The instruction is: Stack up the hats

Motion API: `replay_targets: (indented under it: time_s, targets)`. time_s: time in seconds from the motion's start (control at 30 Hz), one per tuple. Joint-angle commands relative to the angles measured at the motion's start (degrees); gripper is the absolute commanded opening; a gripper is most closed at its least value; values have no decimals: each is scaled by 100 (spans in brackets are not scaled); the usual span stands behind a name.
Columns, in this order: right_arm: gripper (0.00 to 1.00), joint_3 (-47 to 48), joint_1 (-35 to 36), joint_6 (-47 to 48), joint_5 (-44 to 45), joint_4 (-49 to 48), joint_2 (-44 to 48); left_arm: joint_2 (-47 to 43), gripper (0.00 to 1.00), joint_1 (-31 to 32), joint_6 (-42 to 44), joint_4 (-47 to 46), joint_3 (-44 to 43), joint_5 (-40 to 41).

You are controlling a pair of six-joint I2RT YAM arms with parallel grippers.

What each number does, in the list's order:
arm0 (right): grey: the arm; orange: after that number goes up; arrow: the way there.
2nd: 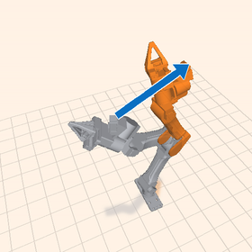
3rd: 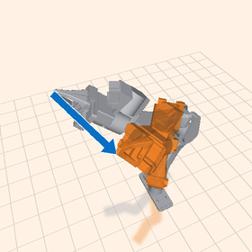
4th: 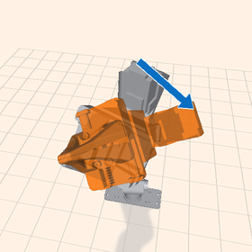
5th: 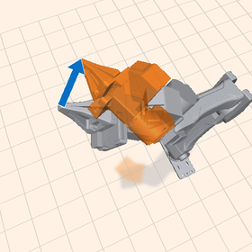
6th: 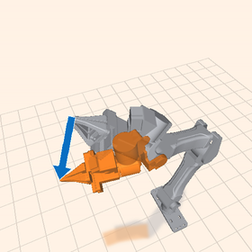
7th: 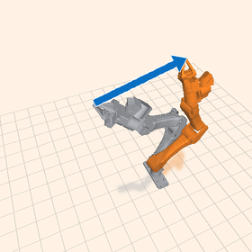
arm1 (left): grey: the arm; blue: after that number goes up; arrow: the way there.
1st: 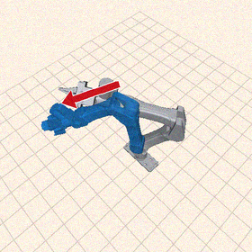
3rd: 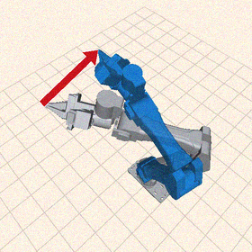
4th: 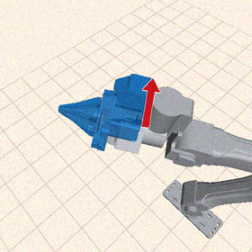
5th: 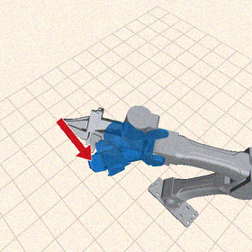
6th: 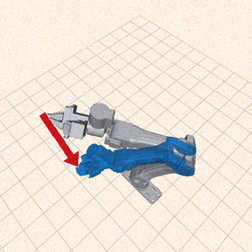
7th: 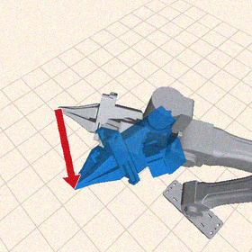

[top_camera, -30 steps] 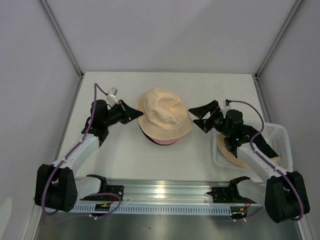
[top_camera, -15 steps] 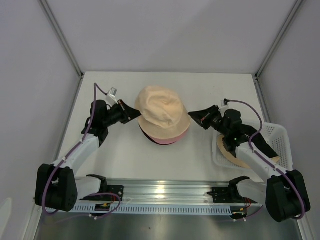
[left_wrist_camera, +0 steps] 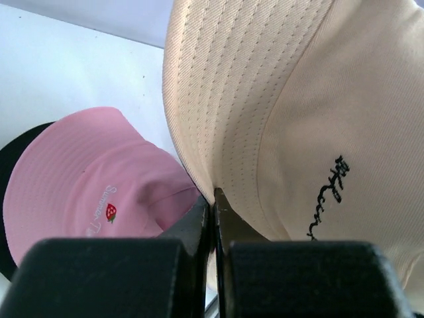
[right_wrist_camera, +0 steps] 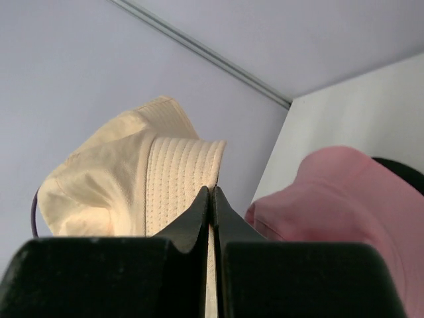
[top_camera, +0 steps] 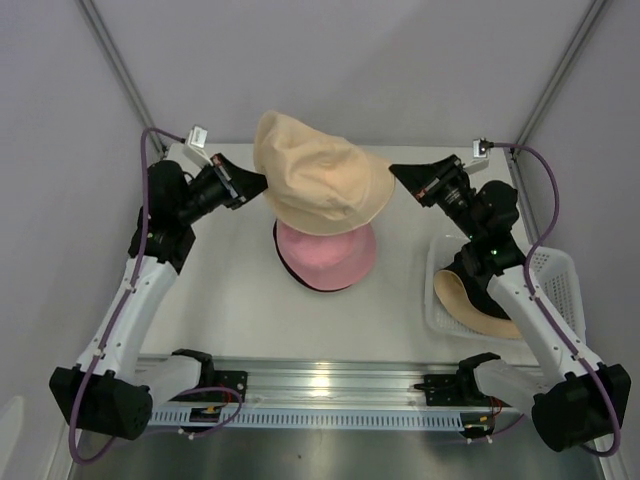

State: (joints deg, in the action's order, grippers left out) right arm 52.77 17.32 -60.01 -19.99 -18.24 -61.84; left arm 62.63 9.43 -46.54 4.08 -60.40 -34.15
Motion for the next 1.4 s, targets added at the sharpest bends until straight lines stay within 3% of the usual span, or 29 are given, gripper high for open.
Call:
replay_targets:
  time_s: [0.0,0.17,0.3,0.57,0.67,0.83,0.93,1.1,1.2,1.3,1.37]
  targets:
    - [0,234,-10,428,134,363,5,-40,1,-38,-179,919,-141,58]
    - [0,-477,61,709,864,1226,540,-663,1,15,-320,1060,844,532]
    - [0,-1040,96,1025,770,930,525,-963,1,15,-171,955,1564,848]
    - [0,-1849,237,1562,1023,382,235,-1078,1,15,-101,-204,2743,849]
    - [0,-1789,88,1492,1058,855,68,-1051,1,15,-4,-101,2815,919]
    - [0,-1736,61,1475,988,646,-503,-595,1,6,40,32,2596,1165]
    - [0,-1297,52,1483,1111,918,-969,-166,1,6,-118,155,2350,1262]
    - [0,-68,34,1808,830,2147,-2023,460,3,-20,-223,68,2076,990]
    - [0,-56,43,1853,681,2062,-2341,592,4,-20,-206,-143,2163,902]
    - [0,-171,69,1887,663,1894,-2306,487,12,-11,-40,-232,2173,822]
    - [0,-57,70,2001,628,1894,-2315,286,26,-20,198,-83,2112,883]
